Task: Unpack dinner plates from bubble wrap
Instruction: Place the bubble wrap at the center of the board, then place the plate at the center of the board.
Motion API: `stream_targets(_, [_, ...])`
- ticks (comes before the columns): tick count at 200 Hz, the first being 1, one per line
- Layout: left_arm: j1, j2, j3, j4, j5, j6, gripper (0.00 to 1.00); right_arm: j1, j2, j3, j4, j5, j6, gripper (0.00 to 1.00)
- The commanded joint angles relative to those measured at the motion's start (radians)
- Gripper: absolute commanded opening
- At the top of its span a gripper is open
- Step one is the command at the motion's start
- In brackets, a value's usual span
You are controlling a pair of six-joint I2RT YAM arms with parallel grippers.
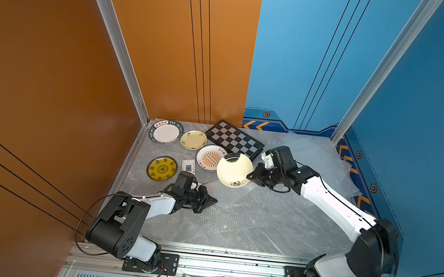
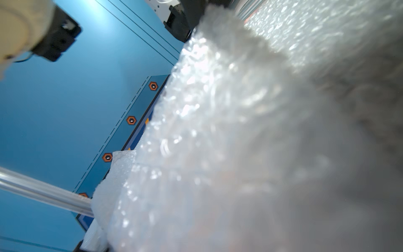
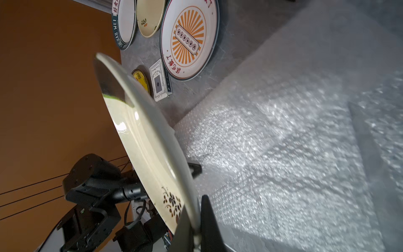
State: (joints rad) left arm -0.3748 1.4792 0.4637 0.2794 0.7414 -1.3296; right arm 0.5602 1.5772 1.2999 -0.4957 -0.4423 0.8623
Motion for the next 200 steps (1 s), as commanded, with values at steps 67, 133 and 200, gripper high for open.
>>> stream_targets(67, [-0.094,0.051,0.029,0.031,0.039,0.018,0.20,0.056,0.376,0.396,-0.066,-0.066,-0.032,0.00])
stream_targets(133, [0.077,-0.326,0.036,-0.432,0.084,0.202,0.58,0.111,0.484,0.484,-0.069,-0.078,-0.031,0.00])
stream_targets(200, [0.166,-0.560,0.236,-0.960,-0.016,0.439,0.63,0.167,0.596,0.545,-0.090,-0.084,-0.019,0.00])
